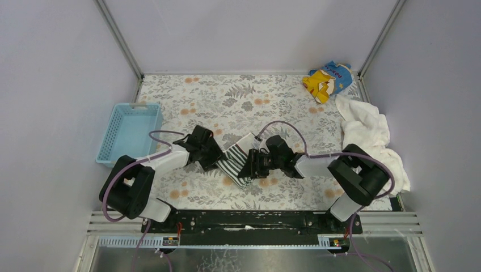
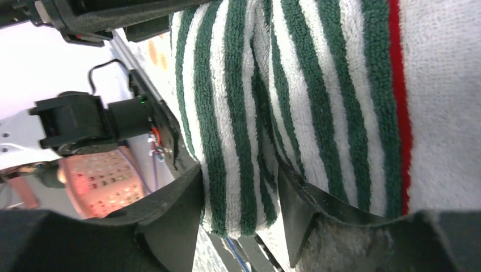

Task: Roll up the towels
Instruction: Roll the towel at the center of the board.

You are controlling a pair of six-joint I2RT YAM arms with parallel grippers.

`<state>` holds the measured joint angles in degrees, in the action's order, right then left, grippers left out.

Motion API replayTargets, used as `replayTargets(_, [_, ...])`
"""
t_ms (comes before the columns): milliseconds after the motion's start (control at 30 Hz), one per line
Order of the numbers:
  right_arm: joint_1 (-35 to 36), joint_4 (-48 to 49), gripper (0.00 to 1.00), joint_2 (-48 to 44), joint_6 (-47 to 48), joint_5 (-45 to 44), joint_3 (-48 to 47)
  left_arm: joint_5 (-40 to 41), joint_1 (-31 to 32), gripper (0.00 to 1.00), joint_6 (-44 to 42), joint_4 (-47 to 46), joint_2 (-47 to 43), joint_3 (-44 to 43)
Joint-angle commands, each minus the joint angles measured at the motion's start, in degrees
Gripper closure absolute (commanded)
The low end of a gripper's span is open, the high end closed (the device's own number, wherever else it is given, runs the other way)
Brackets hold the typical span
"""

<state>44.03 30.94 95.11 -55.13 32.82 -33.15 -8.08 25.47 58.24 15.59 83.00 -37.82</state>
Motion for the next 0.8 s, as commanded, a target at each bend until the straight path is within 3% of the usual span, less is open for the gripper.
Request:
replayTargets(0, [1.9, -24.1, 0.41, -7.5, 12.8, -11.2, -5.4, 6.7, 0.3, 0.44, -1.1, 5.1, 3.1, 0.2])
replayTargets(167, [7.8, -37.9, 0.32, -12.8, 21.4, -25.3, -13.6, 6.8, 1.0, 0.44, -1.2, 5.3, 3.9, -0.5])
replayTargets(333, [16.5, -44.9, 0.27, -11.8, 28.6, -39.5, -21.7, 7.5, 1.8, 0.43, -1.4, 6.0, 4.2, -0.9])
replayTargets(533, [24.6, -49.3, 0.24, -5.6, 33.0, -55.3, -28.7, 7.8, 2.0, 0.43, -1.5, 6.6, 4.0, -1.2])
replayTargets(767, [31.6, -49.5, 0.26, -0.4, 37.9, -65.5, -32.1, 7.9, 2.0, 0.43, -1.7, 6.8, 4.6, -1.8])
